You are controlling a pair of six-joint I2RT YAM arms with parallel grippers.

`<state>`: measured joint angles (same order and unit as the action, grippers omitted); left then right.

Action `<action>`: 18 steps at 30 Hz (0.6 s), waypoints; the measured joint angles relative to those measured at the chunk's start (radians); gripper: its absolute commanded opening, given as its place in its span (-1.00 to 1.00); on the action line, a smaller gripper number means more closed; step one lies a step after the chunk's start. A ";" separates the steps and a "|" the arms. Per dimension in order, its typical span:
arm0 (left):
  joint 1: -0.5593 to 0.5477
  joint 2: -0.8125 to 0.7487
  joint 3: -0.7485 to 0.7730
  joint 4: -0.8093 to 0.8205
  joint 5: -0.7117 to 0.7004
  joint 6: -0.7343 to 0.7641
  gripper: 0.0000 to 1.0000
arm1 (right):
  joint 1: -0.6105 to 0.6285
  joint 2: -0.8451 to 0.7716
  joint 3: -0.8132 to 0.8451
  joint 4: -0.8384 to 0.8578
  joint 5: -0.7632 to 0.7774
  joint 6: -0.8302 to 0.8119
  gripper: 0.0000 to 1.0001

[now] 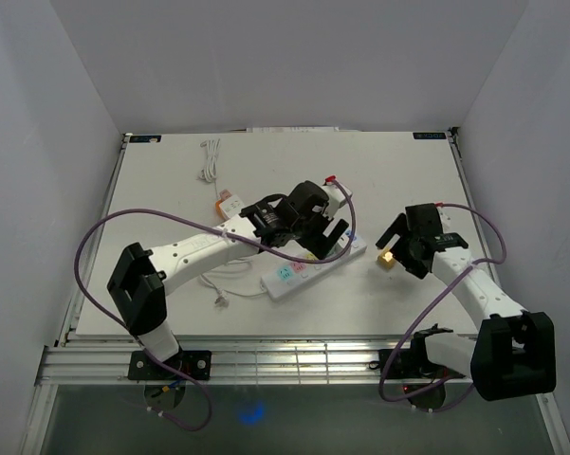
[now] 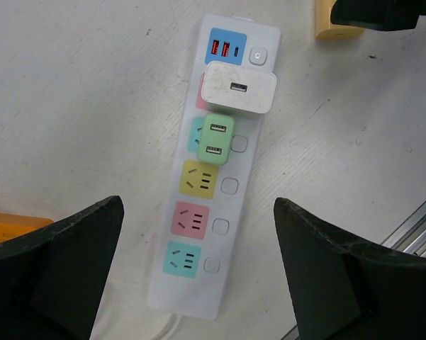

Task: Insert the plug

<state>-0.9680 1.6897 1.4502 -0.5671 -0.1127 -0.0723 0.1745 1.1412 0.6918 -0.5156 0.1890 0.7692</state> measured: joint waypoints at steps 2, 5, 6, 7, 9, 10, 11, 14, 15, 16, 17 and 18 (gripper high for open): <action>0.000 -0.029 -0.018 0.003 -0.001 -0.007 0.96 | 0.001 0.023 0.001 0.002 0.001 0.013 1.00; 0.000 -0.067 -0.051 0.020 -0.002 -0.020 0.96 | 0.002 0.069 0.008 0.005 0.011 0.031 0.90; 0.000 -0.079 -0.065 0.026 -0.002 -0.024 0.96 | 0.002 0.083 0.011 0.008 0.015 0.034 0.89; 0.000 -0.093 -0.080 0.034 -0.002 -0.027 0.96 | 0.003 0.106 0.019 0.011 0.019 0.039 0.89; 0.000 -0.120 -0.110 0.048 -0.004 -0.034 0.96 | 0.002 0.145 0.035 0.018 0.025 0.043 0.87; 0.000 -0.136 -0.126 0.058 -0.006 -0.039 0.96 | 0.003 0.165 0.045 0.021 0.027 0.046 0.86; 0.000 -0.155 -0.142 0.068 -0.008 -0.043 0.96 | 0.003 0.184 0.054 0.023 0.030 0.050 0.83; 0.000 -0.211 -0.180 0.099 -0.014 -0.056 0.96 | 0.003 0.226 0.076 0.030 0.043 0.063 0.73; 0.000 -0.228 -0.188 0.107 -0.016 -0.060 0.96 | 0.003 0.237 0.082 0.032 0.048 0.067 0.72; 0.000 -0.242 -0.194 0.120 -0.017 -0.064 0.96 | 0.003 0.245 0.087 0.035 0.052 0.071 0.72; 0.000 -0.251 -0.198 0.130 -0.018 -0.068 0.96 | 0.003 0.253 0.090 0.040 0.056 0.075 0.70; 0.000 -0.257 -0.199 0.138 -0.019 -0.071 0.96 | 0.003 0.260 0.093 0.046 0.060 0.078 0.67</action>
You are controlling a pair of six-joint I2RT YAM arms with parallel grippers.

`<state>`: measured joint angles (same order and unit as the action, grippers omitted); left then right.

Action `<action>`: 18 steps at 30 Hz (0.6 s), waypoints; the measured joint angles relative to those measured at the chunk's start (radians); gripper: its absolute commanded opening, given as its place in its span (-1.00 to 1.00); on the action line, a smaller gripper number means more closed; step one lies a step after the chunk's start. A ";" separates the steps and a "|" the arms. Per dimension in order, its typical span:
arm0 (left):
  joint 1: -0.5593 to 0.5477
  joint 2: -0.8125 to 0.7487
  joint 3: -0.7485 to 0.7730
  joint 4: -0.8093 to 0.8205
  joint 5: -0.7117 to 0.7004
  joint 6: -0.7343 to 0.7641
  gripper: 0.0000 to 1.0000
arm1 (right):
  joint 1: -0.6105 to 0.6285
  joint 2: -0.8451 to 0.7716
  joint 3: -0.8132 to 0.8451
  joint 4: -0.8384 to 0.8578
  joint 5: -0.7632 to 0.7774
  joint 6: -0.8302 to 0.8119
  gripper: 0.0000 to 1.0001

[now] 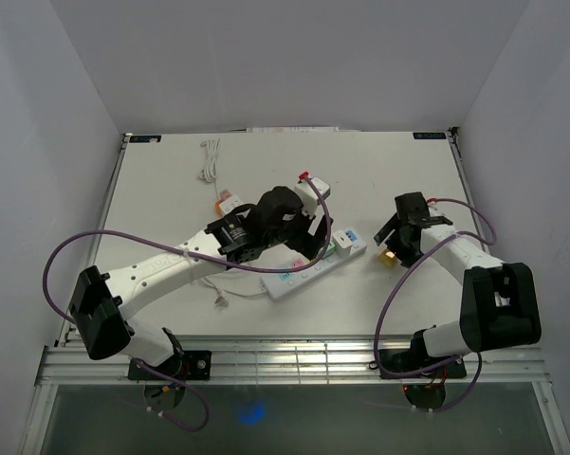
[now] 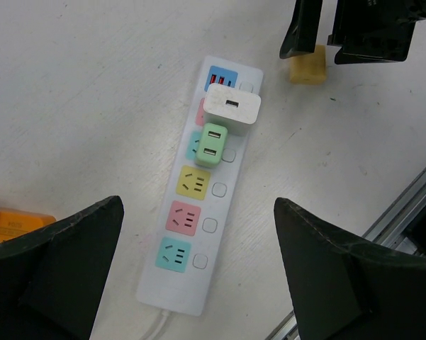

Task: Insert the plug

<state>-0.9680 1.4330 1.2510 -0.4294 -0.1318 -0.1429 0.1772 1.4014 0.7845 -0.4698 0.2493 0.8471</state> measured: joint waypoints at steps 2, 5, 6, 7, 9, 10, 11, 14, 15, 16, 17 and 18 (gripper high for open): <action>0.000 -0.003 -0.002 0.014 -0.002 -0.008 0.96 | 0.000 0.019 0.007 0.003 0.004 0.008 0.55; 0.000 -0.004 -0.020 0.039 -0.003 -0.020 0.96 | 0.000 0.050 0.010 0.011 0.004 0.017 0.45; 0.000 -0.005 -0.029 0.047 -0.004 -0.024 0.96 | 0.000 0.059 0.010 0.013 0.004 0.018 0.44; 0.000 -0.005 -0.037 0.048 -0.003 -0.028 0.96 | 0.000 0.064 0.010 0.017 0.004 0.019 0.42; 0.000 -0.006 -0.050 0.055 -0.003 -0.035 0.96 | 0.000 0.069 0.010 0.024 0.007 0.021 0.39; 0.000 -0.006 -0.055 0.057 -0.003 -0.039 0.96 | 0.000 0.069 0.010 0.026 0.008 0.023 0.35; 0.000 -0.009 -0.060 0.063 -0.004 -0.042 0.96 | 0.000 0.069 0.010 0.027 0.009 0.024 0.17; 0.000 -0.016 -0.067 0.073 -0.004 -0.051 0.96 | 0.000 0.070 0.010 0.029 0.011 0.032 -0.11; 0.000 -0.018 -0.069 0.076 -0.003 -0.057 0.96 | 0.000 0.070 0.010 0.031 0.011 0.033 -0.14; 0.000 -0.023 -0.074 0.085 -0.003 -0.063 0.96 | 0.000 0.070 0.010 0.033 0.010 0.037 -0.21; 0.000 -0.029 -0.082 0.098 -0.003 -0.072 0.96 | 0.000 0.069 0.010 0.034 0.010 0.037 -0.28; 0.000 -0.036 -0.092 0.106 -0.002 -0.084 0.96 | 0.000 0.068 0.010 0.034 0.010 0.037 -0.34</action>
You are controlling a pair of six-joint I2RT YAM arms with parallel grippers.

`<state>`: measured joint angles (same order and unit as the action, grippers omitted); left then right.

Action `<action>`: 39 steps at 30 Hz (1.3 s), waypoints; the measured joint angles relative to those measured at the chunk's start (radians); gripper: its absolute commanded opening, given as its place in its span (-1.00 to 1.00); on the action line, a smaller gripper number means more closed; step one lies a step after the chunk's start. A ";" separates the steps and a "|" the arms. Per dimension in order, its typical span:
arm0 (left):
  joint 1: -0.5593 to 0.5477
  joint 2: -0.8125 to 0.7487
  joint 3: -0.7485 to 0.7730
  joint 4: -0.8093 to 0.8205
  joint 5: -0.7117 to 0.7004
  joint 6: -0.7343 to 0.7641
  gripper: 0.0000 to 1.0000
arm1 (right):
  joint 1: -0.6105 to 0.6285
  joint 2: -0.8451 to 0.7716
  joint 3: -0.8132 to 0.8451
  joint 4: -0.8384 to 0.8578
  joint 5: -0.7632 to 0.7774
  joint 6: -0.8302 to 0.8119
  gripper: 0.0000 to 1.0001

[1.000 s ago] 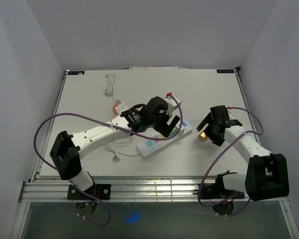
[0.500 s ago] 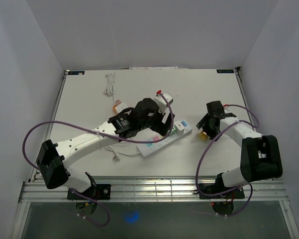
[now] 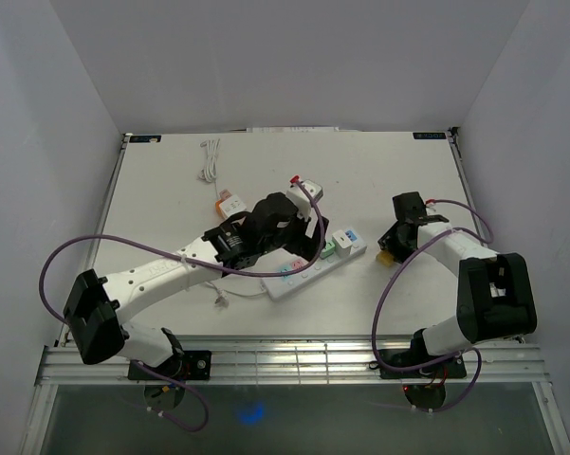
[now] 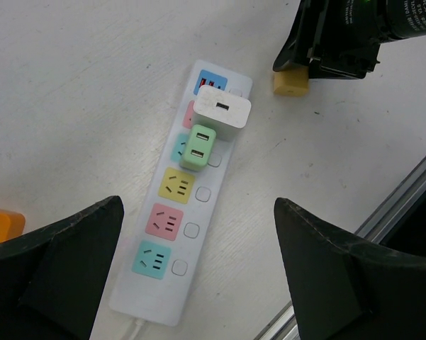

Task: Insert the plug

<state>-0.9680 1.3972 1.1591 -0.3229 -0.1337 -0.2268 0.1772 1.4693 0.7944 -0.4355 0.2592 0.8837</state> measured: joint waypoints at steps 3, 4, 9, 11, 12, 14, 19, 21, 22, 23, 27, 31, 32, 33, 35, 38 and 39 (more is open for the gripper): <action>0.000 -0.026 -0.045 0.050 0.013 -0.047 0.96 | 0.000 -0.027 -0.005 -0.003 -0.008 0.000 -0.38; 0.000 -0.036 -0.065 0.071 0.023 -0.067 0.96 | 0.000 -0.047 -0.006 -0.006 -0.013 0.000 -0.39; 0.000 -0.060 -0.163 0.204 0.069 -0.170 0.96 | 0.000 -0.194 -0.005 -0.012 -0.068 0.001 -0.42; 0.000 -0.062 -0.199 0.270 0.083 -0.203 0.96 | 0.000 -0.259 0.002 -0.017 -0.101 0.006 -0.40; 0.000 -0.062 -0.212 0.300 0.087 -0.217 0.96 | 0.000 -0.290 0.006 -0.018 -0.121 0.011 -0.40; 0.000 -0.062 -0.226 0.344 0.092 -0.238 0.96 | 0.000 -0.348 0.014 -0.010 -0.166 0.036 -0.42; -0.001 -0.033 -0.214 0.456 0.096 -0.266 0.90 | 0.040 -0.475 0.011 0.066 -0.253 0.134 -0.45; -0.005 0.006 -0.192 0.493 0.092 -0.267 0.89 | 0.078 -0.497 0.013 0.101 -0.261 0.166 -0.45; -0.006 0.025 -0.182 0.510 0.090 -0.267 0.89 | 0.096 -0.500 0.015 0.112 -0.262 0.182 -0.46; -0.008 0.045 -0.175 0.528 0.087 -0.267 0.88 | 0.113 -0.500 0.016 0.125 -0.264 0.195 -0.46; -0.016 0.106 -0.161 0.583 0.062 -0.259 0.79 | 0.166 -0.487 0.018 0.166 -0.276 0.251 -0.49; -0.018 0.131 -0.153 0.623 0.020 -0.241 0.75 | 0.192 -0.484 0.018 0.193 -0.281 0.294 -0.51; -0.018 0.133 -0.151 0.636 0.009 -0.237 0.74 | 0.195 -0.484 0.018 0.202 -0.282 0.303 -0.51; -0.018 0.133 -0.151 0.650 -0.003 -0.234 0.74 | 0.196 -0.486 0.018 0.209 -0.282 0.312 -0.51; -0.018 0.133 -0.151 0.683 -0.020 -0.229 0.71 | 0.198 -0.491 0.018 0.219 -0.282 0.323 -0.52; -0.018 0.133 -0.151 0.728 -0.038 -0.222 0.65 | 0.198 -0.501 0.018 0.233 -0.282 0.346 -0.52; -0.018 0.133 -0.151 0.740 -0.042 -0.219 0.63 | 0.198 -0.505 0.017 0.236 -0.282 0.351 -0.52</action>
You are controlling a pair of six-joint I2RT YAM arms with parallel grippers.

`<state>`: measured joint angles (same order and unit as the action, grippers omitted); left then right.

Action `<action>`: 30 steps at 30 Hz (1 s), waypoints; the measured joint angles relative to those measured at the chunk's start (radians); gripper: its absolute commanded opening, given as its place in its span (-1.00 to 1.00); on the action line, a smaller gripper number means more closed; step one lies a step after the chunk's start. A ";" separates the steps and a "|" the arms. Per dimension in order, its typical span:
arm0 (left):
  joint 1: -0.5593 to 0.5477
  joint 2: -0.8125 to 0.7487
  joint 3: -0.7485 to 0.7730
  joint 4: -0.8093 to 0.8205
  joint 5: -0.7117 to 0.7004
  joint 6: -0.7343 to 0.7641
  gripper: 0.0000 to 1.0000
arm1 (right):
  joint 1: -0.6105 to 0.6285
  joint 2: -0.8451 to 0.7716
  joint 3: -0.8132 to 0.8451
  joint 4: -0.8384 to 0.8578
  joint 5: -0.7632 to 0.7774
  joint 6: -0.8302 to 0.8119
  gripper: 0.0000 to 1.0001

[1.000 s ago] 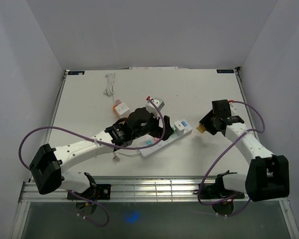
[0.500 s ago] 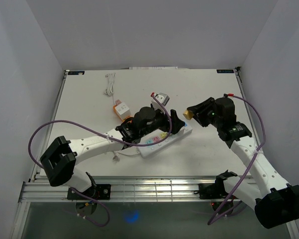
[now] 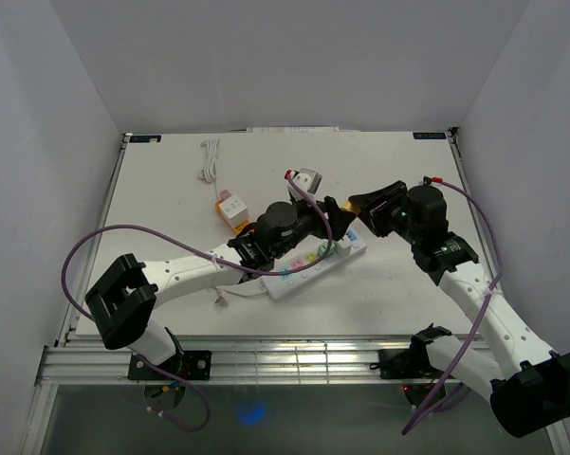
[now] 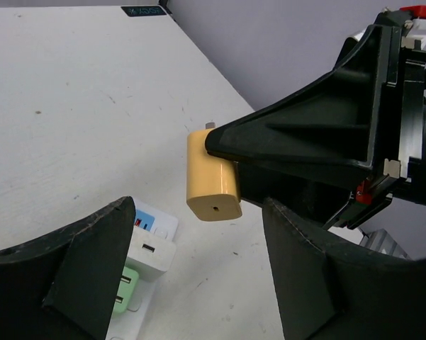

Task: Insert the plug

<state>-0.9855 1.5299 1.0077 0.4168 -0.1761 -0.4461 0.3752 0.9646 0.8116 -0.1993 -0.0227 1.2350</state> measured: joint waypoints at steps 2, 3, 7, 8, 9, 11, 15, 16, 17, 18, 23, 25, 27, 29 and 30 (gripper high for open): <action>0.000 0.001 0.000 0.018 -0.004 0.002 0.58 | 0.000 -0.005 0.000 0.004 -0.001 0.012 -0.53; 0.000 0.003 0.000 0.026 -0.005 0.004 0.57 | 0.001 -0.005 -0.001 0.009 -0.002 0.017 -0.53; 0.000 0.019 0.000 0.049 -0.005 0.007 0.47 | 0.005 -0.005 -0.004 0.021 -0.007 0.029 -0.53; 0.000 0.025 0.001 0.052 -0.004 0.008 0.44 | 0.006 -0.005 -0.005 0.024 -0.008 0.033 -0.52; 0.000 0.031 0.001 0.056 -0.004 0.009 0.43 | 0.006 -0.005 -0.006 0.026 -0.010 0.038 -0.52; 0.000 0.043 0.001 0.058 -0.003 0.011 0.40 | 0.007 -0.005 -0.010 0.033 -0.014 0.042 -0.53; 0.000 0.055 0.002 0.063 0.003 0.013 0.30 | 0.011 -0.005 -0.011 0.041 -0.018 0.047 -0.53; 0.000 0.055 0.002 0.065 0.003 0.013 0.29 | 0.011 -0.005 -0.012 0.042 -0.018 0.049 -0.53; 0.000 0.055 0.002 0.066 0.003 0.015 0.29 | 0.013 -0.005 -0.013 0.045 -0.019 0.050 -0.53; 0.000 0.055 0.002 0.066 0.003 0.016 0.29 | 0.014 -0.005 -0.014 0.047 -0.019 0.050 -0.52; 0.000 0.056 0.003 0.071 0.002 0.024 0.29 | 0.021 -0.006 -0.024 0.046 -0.019 0.057 -0.52; 0.000 0.056 0.003 0.075 0.002 0.027 0.22 | 0.025 -0.006 -0.024 0.047 -0.019 0.061 -0.52; 0.000 0.056 0.003 0.079 0.001 0.029 0.12 | 0.027 -0.006 -0.024 0.048 -0.019 0.064 -0.53; 0.000 0.056 0.004 0.085 0.003 0.031 -0.01 | 0.027 -0.006 -0.025 0.051 -0.019 0.067 -0.52; -0.001 0.056 0.005 0.086 0.004 0.032 -0.04 | 0.027 -0.006 -0.025 0.053 -0.019 0.068 -0.52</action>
<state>-0.9863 1.5860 1.0130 0.5030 -0.1719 -0.4145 0.4026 0.9588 0.7864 -0.1459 -0.0414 1.3025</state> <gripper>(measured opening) 0.515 0.513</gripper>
